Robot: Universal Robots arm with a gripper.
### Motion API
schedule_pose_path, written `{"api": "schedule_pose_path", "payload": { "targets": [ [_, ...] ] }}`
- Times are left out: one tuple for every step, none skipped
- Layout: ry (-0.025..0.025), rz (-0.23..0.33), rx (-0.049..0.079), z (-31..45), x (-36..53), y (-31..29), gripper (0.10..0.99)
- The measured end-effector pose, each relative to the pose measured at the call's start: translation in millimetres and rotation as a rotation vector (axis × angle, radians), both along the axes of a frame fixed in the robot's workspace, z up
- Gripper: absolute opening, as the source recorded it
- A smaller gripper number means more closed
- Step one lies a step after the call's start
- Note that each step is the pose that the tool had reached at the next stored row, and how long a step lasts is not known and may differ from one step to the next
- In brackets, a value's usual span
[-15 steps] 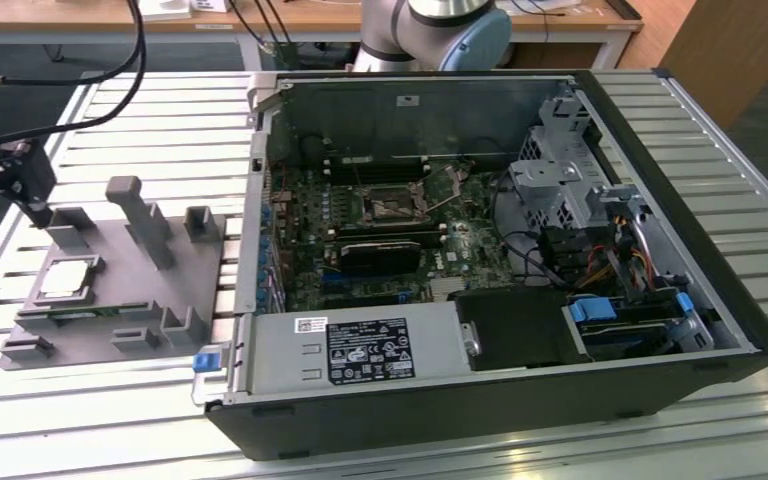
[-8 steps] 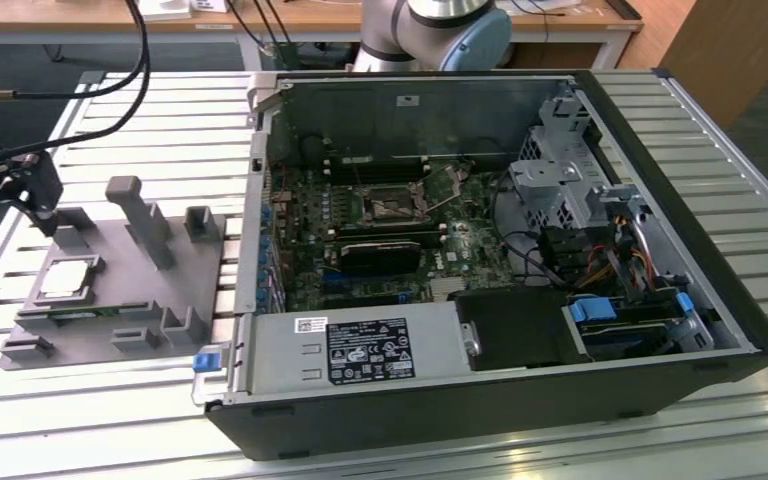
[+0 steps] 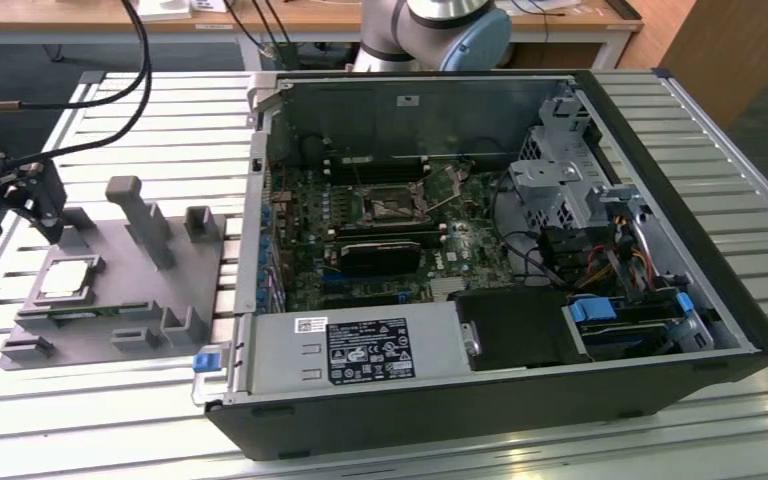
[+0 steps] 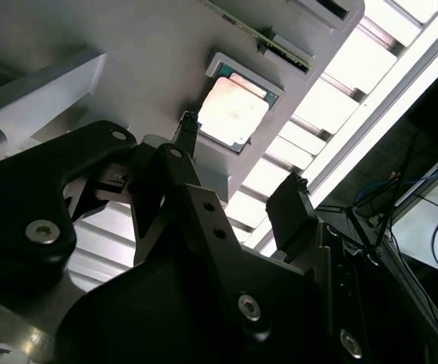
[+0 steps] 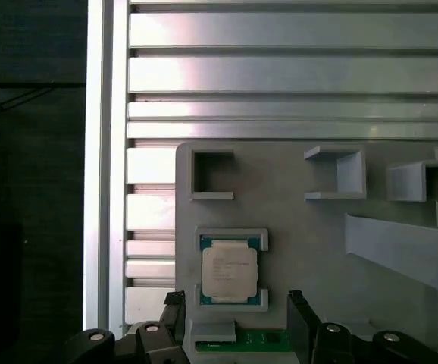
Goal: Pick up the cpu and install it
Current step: 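Pick up the cpu and move it towards the insertion slot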
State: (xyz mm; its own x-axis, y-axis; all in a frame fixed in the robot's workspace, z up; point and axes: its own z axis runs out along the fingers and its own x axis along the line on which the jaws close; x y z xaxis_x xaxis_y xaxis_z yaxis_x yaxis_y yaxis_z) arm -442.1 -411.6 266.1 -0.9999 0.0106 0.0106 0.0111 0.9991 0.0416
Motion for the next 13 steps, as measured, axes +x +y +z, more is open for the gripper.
{"api": "schedule_pose_path", "payload": {
  "targets": [
    [-0.0001, 0.007, 0.001, -1.5, -0.2, -0.2, 0.647],
    [0.0000, 0.012, 0.001, -3.3, -0.4, -0.8, 0.647],
    [0.0000, 0.013, 0.001, -5.0, -0.7, -1.6, 0.647],
    [0.0001, 0.014, 0.001, -6.8, -1.0, -2.5, 0.647],
    [0.0001, 0.014, 0.002, -8.7, -1.2, -3.6, 0.647],
    [0.0001, 0.014, 0.002, -10.4, -1.3, -4.5, 0.647],
    [-0.0001, 0.014, 0.002, -12.4, -1.4, -5.5, 0.655],
    [-0.0001, 0.015, 0.002, -14.2, -1.5, -5.9, 0.655],
    [0.0000, 0.014, 0.002, -15.9, -1.6, -6.0, 0.655],
    [-0.0001, 0.014, 0.003, -17.7, -1.6, -6.1, 0.718],
    [-0.0001, 0.014, 0.003, -19.5, -1.6, -6.1, 0.718],
    [-0.0001, 0.015, 0.003, -21.3, -1.5, -6.1, 0.718],
    [0.0000, 0.015, 0.003, -23.1, -1.5, -6.1, 0.718]
  ]
}}
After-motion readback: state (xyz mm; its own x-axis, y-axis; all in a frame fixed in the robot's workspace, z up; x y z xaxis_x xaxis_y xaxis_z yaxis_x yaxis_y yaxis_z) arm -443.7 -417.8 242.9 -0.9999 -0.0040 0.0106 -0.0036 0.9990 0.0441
